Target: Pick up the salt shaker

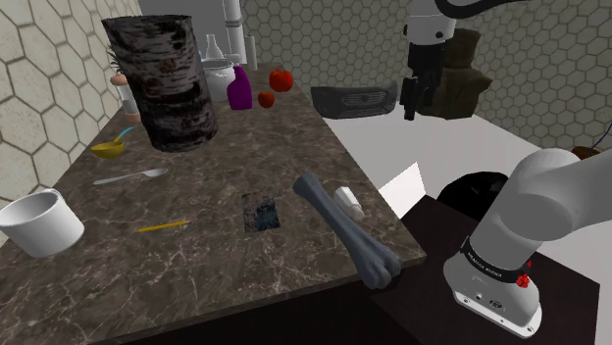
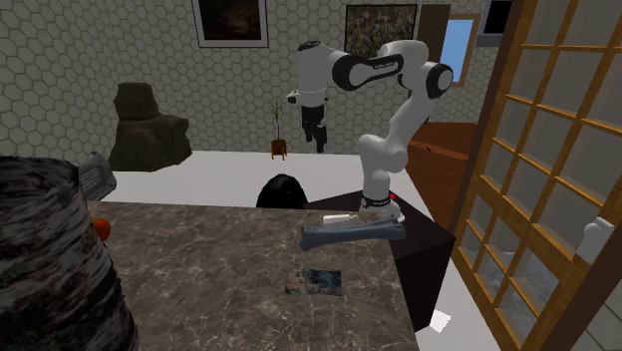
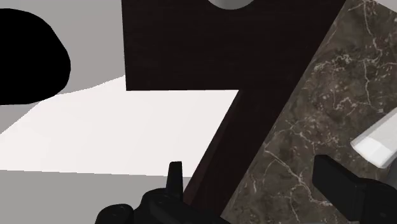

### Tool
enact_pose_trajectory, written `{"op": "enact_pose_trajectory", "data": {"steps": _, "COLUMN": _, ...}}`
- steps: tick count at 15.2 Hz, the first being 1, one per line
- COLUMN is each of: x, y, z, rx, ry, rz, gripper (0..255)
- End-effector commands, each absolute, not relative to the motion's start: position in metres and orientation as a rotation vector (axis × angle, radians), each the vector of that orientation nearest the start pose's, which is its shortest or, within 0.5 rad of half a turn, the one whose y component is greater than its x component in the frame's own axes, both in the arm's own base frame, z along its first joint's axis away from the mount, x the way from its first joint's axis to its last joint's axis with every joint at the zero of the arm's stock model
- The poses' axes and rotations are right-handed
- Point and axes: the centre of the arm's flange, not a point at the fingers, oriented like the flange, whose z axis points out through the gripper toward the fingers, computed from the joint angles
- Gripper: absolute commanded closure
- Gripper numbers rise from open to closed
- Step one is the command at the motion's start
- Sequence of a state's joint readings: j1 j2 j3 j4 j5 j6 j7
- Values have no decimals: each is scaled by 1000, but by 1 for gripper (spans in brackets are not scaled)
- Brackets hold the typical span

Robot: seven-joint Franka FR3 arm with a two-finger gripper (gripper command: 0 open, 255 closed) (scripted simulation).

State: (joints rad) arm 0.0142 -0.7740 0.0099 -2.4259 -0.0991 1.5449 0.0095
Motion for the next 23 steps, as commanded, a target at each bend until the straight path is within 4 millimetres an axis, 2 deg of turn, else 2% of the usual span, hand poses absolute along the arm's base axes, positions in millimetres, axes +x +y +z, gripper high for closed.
{"op": "enact_pose_trajectory", "data": {"steps": 1, "x": 304, "y": -3, "z": 553, "rx": -3245, "ry": -23, "rz": 171, "gripper": 0}}
{"op": "enact_pose_trajectory", "data": {"steps": 11, "x": 290, "y": 79, "z": 482, "rx": -3049, "ry": 422, "rz": 187, "gripper": 0}}
{"op": "enact_pose_trajectory", "data": {"steps": 21, "x": 303, "y": 170, "z": 424, "rx": -2797, "ry": 812, "rz": 197, "gripper": 0}}
{"op": "enact_pose_trajectory", "data": {"steps": 23, "x": 303, "y": 170, "z": 418, "rx": -2797, "ry": 813, "rz": 197, "gripper": 0}}
